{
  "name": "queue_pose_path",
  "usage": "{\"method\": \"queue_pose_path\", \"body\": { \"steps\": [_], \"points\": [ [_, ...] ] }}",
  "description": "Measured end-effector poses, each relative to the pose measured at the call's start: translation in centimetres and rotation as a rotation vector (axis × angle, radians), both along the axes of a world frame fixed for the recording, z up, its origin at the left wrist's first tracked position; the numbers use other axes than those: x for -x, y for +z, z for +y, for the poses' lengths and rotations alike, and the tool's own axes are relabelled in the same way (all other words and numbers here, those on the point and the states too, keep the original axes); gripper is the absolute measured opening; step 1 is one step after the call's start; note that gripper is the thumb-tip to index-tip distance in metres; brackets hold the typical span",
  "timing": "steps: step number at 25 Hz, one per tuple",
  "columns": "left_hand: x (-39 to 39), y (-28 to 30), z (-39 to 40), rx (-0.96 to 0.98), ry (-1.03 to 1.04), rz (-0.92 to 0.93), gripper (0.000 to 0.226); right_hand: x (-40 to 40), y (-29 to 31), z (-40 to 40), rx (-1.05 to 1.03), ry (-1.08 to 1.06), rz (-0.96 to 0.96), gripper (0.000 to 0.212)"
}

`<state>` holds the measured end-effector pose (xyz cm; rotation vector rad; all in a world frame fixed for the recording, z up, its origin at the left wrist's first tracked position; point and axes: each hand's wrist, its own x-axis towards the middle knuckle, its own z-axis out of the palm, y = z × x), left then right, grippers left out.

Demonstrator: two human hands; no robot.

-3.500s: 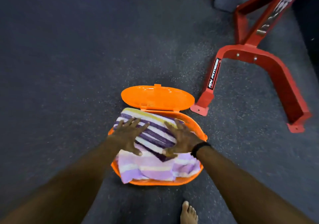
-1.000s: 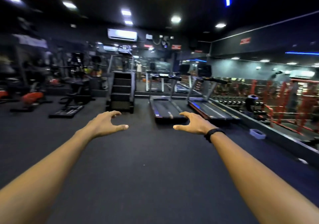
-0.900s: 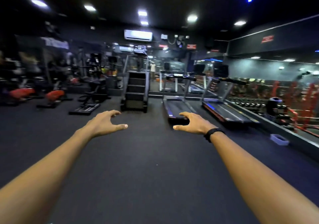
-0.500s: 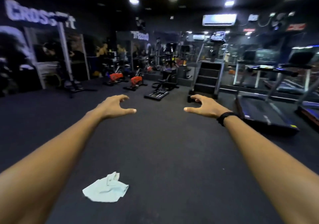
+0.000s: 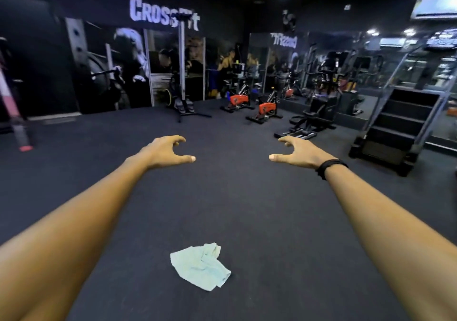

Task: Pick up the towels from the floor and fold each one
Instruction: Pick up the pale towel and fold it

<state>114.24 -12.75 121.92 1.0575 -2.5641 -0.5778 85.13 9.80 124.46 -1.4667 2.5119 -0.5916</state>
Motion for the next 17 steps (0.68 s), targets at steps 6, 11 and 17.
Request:
{"method": "queue_pose_path", "body": {
  "steps": [6, 11, 17],
  "points": [
    [5.2, -0.2, -9.5, -0.007, 0.137, 0.004, 0.109, 8.2, 0.0, -13.2, -0.037, 0.116, 0.041, 0.084],
    [9.0, -3.1, -16.6, -0.056, 0.222, -0.019, 0.095, 12.9, -2.5, -24.1, -0.082, 0.200, 0.029, 0.086],
    [11.8, -11.4, -24.9, -0.149, 0.253, -0.104, 0.088, 16.4, -10.6, -34.2, -0.156, 0.208, -0.019, 0.083]
  ]
}}
